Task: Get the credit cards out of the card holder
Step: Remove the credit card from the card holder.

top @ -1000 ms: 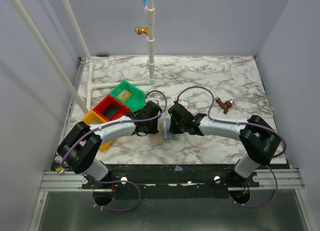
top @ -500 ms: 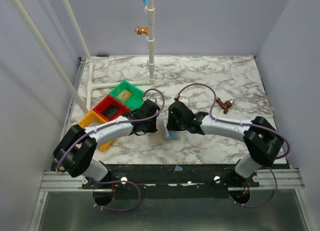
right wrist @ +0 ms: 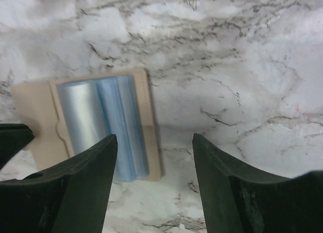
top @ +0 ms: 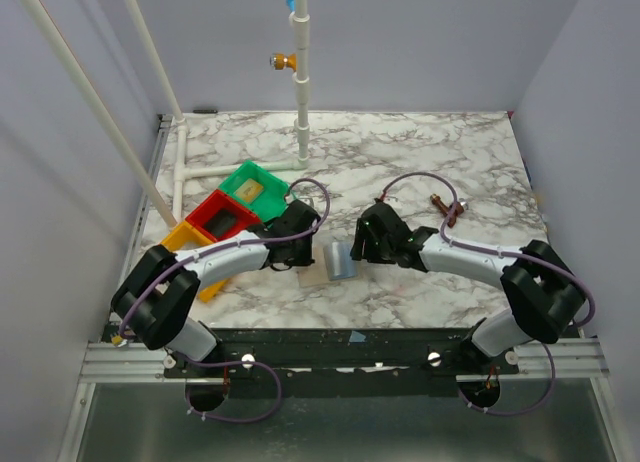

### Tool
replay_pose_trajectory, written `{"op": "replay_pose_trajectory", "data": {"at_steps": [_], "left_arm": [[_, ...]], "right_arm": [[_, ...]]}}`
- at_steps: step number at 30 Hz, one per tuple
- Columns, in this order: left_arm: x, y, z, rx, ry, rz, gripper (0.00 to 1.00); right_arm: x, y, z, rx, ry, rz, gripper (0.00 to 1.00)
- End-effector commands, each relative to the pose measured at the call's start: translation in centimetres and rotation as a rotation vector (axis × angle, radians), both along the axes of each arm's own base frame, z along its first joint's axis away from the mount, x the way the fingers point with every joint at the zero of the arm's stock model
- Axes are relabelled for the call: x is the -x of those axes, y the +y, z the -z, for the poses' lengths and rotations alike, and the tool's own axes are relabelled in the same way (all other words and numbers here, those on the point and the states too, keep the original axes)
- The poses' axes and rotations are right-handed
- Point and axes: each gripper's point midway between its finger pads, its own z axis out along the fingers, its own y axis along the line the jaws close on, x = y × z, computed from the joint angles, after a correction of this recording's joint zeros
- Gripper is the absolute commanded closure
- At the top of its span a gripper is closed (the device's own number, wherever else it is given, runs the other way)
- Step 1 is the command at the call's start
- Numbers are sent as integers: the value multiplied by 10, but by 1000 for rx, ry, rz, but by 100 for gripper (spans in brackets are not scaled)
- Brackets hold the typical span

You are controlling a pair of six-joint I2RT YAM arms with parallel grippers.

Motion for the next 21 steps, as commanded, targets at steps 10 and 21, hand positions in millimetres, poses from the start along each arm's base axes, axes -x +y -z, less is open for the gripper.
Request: {"op": "replay_pose_trajectory", "data": {"at_steps": [10, 21], "left_arm": [[0, -7, 22, 0, 54, 8, 100], [-2, -15, 23, 15, 54, 22, 100]], "right_arm": [[25, 30, 16, -352, 127, -57, 24], [24, 57, -41, -570, 92, -94, 24]]}}
